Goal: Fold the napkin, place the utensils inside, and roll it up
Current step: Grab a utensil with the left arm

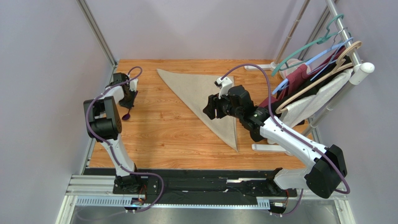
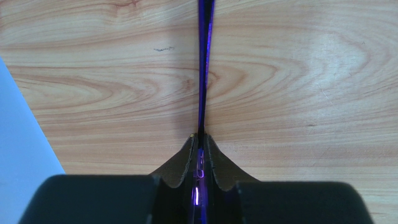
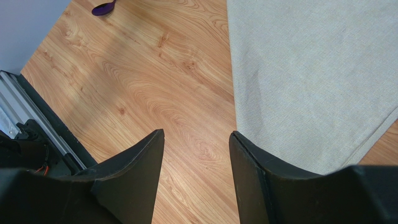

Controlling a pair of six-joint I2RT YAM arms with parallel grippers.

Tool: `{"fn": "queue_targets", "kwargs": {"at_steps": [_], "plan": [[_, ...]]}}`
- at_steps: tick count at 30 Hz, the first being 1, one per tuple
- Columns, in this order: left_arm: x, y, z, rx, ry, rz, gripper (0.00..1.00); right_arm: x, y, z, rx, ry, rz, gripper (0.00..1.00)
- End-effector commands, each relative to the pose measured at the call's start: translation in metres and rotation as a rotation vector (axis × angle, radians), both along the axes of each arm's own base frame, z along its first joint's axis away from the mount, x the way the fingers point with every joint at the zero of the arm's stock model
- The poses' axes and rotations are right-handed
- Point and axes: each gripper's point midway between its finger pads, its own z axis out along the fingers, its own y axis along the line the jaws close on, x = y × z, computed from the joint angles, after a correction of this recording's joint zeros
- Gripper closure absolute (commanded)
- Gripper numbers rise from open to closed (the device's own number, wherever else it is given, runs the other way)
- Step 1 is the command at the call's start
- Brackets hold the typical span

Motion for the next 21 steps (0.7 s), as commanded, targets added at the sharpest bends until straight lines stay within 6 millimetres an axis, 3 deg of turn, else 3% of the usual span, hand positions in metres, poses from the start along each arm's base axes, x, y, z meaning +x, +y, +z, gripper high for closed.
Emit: {"fn": "queue_targets", "kwargs": {"at_steps": [1, 3, 8, 15, 21], "plan": [[-0.008, 0.005, -0.004, 0.008, 0.038, 0.015, 0.91, 0.001, 0.001, 0.014, 0.036, -0.031, -0.012, 0.42], [-0.011, 0.004, -0.004, 0.010, 0.051, 0.018, 0.99, 0.001, 0.001, 0.013, 0.032, -0.031, -0.014, 0.42], [-0.012, 0.002, 0.005, -0.006, 0.058, 0.047, 1.00, 0.003, 0.000, 0.009, 0.022, -0.030, -0.021, 0.42], [-0.007, -0.017, 0.056, -0.111, -0.051, 0.082, 1.00, 0.004, 0.005, 0.000, 0.017, -0.005, -0.012, 0.43], [-0.015, -0.041, 0.084, -0.239, -0.123, 0.126, 1.00, 0.006, 0.007, -0.007, 0.006, 0.013, -0.012, 0.43]]}}
